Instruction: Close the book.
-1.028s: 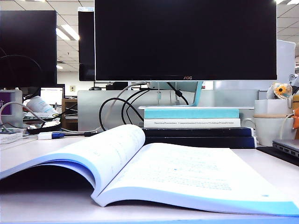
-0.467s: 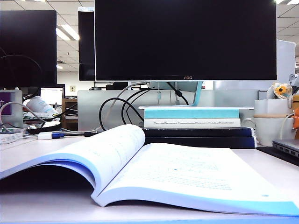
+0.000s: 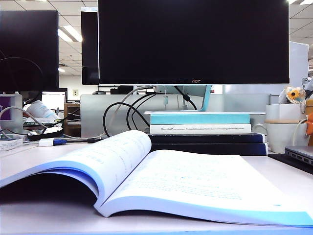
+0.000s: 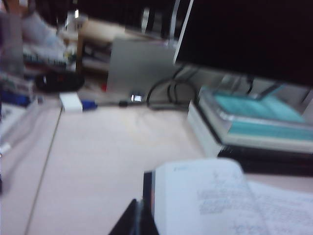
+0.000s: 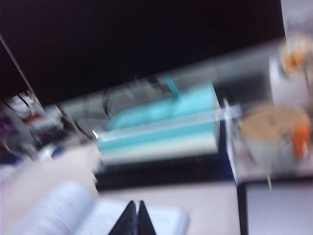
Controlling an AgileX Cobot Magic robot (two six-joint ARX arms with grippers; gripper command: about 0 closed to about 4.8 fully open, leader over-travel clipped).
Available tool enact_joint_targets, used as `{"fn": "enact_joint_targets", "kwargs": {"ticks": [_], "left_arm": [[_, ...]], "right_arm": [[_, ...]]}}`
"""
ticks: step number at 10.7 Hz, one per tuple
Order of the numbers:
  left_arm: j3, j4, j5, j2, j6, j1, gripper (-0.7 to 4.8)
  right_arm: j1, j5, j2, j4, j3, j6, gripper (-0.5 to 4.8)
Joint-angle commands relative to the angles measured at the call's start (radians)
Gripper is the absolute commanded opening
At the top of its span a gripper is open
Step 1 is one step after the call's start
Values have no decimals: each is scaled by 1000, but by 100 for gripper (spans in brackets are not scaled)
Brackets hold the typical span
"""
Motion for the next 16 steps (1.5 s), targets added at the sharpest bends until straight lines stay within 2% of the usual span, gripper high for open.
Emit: {"fn": "enact_joint_targets", "kwargs": {"ticks": [1, 3, 4, 6, 8, 9, 11, 13, 14, 15, 16], "left_arm": [[88, -63, 2, 45, 6, 1, -6], [151, -64, 48, 114, -6, 1, -6], [236, -124, 65, 201, 13, 1, -6], [365, -259, 81, 323, 133, 1, -6], [459, -372, 142, 392, 208, 0, -6], [522, -479, 177, 430, 205, 0, -6], [548, -655, 187, 438, 170, -19, -6], [547, -732, 207, 437, 150, -49, -6], [545, -762, 210, 438, 153, -95, -6], [485, -694, 204, 438, 6, -294, -6], [456, -676, 175, 439, -41, -356, -6]], "right_arm": [[0, -2, 65, -3, 90, -3, -2], [0, -32, 137, -34, 153, -30, -2], [0, -80, 222, -76, 219, -58, -2], [0, -144, 328, -127, 298, -109, -2], [0, -186, 377, -144, 335, -170, -2], [0, -240, 397, -166, 345, -203, -2], [0, -331, 418, -238, 345, -226, -2], [1, -370, 431, -269, 345, -276, -2], [1, -370, 433, -283, 345, -288, -2], [2, -370, 465, -275, 345, -290, -2], [5, -370, 474, -275, 345, -290, -2]]}}
